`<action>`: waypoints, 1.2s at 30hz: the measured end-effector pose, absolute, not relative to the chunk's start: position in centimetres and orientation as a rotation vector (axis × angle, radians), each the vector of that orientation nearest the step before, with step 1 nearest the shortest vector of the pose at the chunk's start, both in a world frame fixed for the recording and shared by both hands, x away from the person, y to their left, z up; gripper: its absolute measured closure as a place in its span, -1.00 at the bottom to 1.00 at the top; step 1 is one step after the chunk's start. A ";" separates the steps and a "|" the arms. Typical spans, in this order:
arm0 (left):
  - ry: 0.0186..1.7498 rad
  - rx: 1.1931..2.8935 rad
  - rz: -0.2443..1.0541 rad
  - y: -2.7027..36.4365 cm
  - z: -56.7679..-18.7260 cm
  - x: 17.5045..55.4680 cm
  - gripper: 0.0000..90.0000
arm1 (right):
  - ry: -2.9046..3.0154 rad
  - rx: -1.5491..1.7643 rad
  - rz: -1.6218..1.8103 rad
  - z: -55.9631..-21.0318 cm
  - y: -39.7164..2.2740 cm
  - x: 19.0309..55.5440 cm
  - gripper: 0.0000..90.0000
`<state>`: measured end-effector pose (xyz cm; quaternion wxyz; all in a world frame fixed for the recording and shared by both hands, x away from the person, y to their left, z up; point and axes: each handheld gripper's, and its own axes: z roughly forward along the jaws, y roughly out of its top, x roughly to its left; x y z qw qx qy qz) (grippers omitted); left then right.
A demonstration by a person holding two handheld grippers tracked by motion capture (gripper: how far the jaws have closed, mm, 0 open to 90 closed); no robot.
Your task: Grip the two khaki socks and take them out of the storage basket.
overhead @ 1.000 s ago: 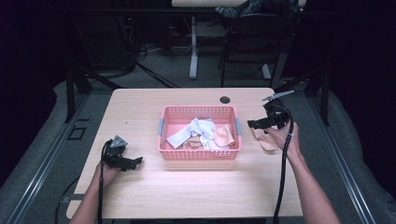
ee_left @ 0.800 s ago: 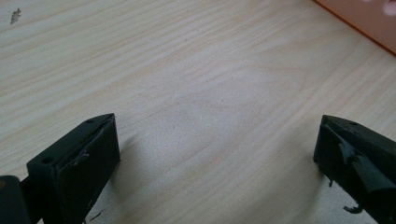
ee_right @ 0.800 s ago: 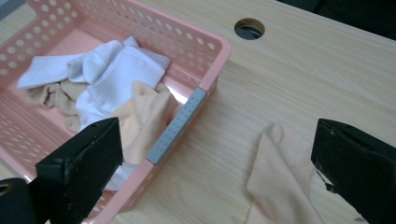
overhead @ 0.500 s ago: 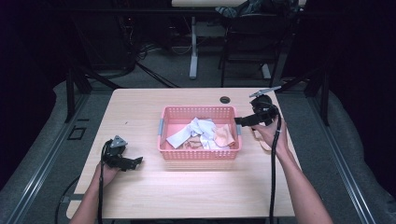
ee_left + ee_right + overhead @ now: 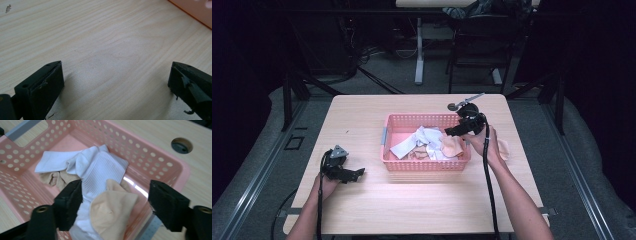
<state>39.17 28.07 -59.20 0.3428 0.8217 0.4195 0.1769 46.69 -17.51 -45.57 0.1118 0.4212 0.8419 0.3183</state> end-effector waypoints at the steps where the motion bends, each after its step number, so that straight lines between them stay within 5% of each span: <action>1: 1.091 2.136 0.460 28.1 -59.2 39.2 -1.00 | 2.497 1.252 0.927 -46.1 -17.1 47.0 -0.19; 8: 1.091 2.136 0.460 28.1 -59.2 39.2 -1.00 | 2.528 1.296 0.820 -47.8 -16.2 47.3 0.05; 31: 1.090 2.136 0.461 28.1 -59.2 39.2 -1.00 | 2.503 1.358 0.530 -50.2 -15.3 47.9 0.17; 36: 1.089 2.136 0.461 28.1 -59.2 39.2 -1.00 | 2.518 1.357 0.517 -50.6 -15.1 48.0 0.41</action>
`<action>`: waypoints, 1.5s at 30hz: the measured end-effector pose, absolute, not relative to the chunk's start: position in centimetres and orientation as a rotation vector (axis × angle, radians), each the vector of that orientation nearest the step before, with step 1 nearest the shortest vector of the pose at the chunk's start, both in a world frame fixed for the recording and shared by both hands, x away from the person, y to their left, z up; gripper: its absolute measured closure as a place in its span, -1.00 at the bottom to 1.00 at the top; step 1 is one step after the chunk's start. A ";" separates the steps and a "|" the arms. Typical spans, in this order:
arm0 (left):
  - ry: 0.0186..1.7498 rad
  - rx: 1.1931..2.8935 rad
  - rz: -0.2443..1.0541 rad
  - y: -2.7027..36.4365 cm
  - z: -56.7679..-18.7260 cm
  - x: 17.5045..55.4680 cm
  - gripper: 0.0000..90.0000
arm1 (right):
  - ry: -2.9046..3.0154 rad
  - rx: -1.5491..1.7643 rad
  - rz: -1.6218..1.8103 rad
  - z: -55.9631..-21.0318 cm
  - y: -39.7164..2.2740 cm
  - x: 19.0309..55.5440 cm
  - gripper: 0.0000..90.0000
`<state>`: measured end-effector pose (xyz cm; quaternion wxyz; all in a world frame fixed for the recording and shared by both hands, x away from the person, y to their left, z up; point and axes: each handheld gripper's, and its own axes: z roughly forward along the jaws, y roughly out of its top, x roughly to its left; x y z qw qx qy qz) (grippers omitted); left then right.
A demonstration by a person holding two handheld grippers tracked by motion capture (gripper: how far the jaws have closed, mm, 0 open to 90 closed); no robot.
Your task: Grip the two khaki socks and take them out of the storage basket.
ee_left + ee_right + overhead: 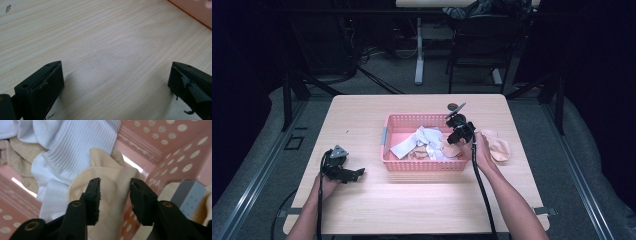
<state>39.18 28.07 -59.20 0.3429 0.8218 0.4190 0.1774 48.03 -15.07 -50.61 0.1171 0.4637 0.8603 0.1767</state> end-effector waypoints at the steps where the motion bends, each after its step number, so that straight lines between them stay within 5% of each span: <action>1: 1.089 2.136 0.461 28.1 -59.2 39.2 -1.00 | 2.522 1.356 0.513 -50.7 -15.1 48.1 0.47; 9: 1.090 2.136 0.462 28.1 -59.2 39.2 -1.00 | 2.516 1.367 0.584 -50.3 -15.4 47.9 0.88; 45: 1.092 2.135 0.462 28.1 -59.2 39.1 -0.99 | 2.413 1.237 0.946 -40.6 -16.2 46.6 0.91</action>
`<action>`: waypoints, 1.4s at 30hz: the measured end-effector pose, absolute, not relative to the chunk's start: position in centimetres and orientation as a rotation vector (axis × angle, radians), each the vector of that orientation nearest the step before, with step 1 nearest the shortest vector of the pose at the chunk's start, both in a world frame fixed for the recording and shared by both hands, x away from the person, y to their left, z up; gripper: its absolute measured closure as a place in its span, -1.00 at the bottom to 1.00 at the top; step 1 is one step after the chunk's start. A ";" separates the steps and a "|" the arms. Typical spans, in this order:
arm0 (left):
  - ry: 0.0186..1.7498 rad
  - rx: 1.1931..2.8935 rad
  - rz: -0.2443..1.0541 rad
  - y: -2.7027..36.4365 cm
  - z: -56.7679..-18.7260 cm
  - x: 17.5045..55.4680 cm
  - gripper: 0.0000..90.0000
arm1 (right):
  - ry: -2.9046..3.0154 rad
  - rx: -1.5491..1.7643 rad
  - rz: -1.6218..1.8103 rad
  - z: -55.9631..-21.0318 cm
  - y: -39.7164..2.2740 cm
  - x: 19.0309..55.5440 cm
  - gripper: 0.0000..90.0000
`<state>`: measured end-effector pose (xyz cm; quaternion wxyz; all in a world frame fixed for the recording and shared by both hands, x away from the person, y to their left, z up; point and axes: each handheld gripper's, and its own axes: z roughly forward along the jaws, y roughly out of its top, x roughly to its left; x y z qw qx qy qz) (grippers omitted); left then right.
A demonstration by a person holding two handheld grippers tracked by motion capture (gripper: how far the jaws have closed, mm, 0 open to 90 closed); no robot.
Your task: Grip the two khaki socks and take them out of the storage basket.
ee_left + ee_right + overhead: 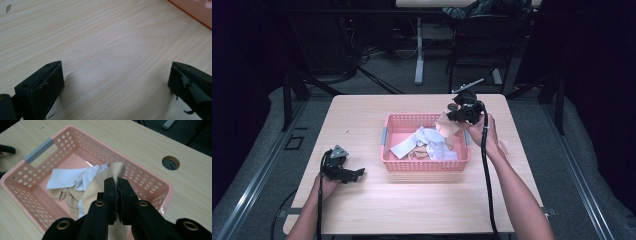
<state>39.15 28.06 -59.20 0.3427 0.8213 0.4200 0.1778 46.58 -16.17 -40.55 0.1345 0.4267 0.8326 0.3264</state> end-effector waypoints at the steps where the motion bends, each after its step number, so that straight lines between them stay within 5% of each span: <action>1: 1.092 2.135 0.462 28.1 -59.2 39.1 -0.99 | 2.400 1.230 0.957 -40.4 -16.1 46.5 0.91; 24: 1.093 2.133 0.463 28.1 -59.2 39.1 -0.99 | 2.251 1.273 0.994 -36.1 -21.5 45.7 0.91; 42: 1.092 2.135 0.463 28.1 -59.2 39.1 -0.99 | 2.157 1.408 0.892 -38.3 -27.5 45.5 0.91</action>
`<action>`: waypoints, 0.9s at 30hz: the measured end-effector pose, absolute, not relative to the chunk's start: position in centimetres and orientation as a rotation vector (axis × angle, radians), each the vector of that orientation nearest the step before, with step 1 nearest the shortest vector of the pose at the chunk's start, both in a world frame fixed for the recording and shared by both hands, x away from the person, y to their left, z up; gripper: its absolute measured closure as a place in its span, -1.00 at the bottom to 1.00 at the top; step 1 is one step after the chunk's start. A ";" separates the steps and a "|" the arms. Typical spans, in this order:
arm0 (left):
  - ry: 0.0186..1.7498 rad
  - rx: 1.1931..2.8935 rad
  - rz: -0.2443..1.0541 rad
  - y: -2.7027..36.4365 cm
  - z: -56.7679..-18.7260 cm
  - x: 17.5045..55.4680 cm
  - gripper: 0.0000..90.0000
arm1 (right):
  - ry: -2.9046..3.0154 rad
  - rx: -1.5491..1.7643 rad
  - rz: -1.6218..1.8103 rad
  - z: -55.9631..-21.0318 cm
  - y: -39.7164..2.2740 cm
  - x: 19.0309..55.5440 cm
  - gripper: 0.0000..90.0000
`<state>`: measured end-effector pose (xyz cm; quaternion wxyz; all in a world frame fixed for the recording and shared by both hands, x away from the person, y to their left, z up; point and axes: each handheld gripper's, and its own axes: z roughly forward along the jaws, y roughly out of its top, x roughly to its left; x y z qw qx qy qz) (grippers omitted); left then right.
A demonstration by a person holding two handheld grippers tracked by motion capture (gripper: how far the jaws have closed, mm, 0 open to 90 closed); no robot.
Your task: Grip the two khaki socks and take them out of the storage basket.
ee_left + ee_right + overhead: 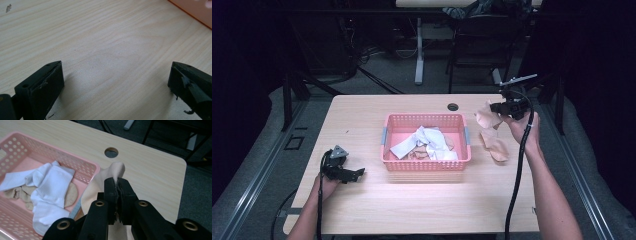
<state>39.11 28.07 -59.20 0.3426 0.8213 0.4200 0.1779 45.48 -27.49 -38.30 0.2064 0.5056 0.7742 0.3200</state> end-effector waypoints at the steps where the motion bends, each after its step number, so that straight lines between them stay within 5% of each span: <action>1: 1.093 2.134 0.463 28.1 -59.2 39.1 -1.00 | 2.157 1.415 0.884 -38.6 -27.7 45.5 0.91; 27: 1.093 2.134 0.463 28.1 -59.2 39.1 -0.99 | 2.264 1.601 0.657 -48.0 -29.4 47.4 0.91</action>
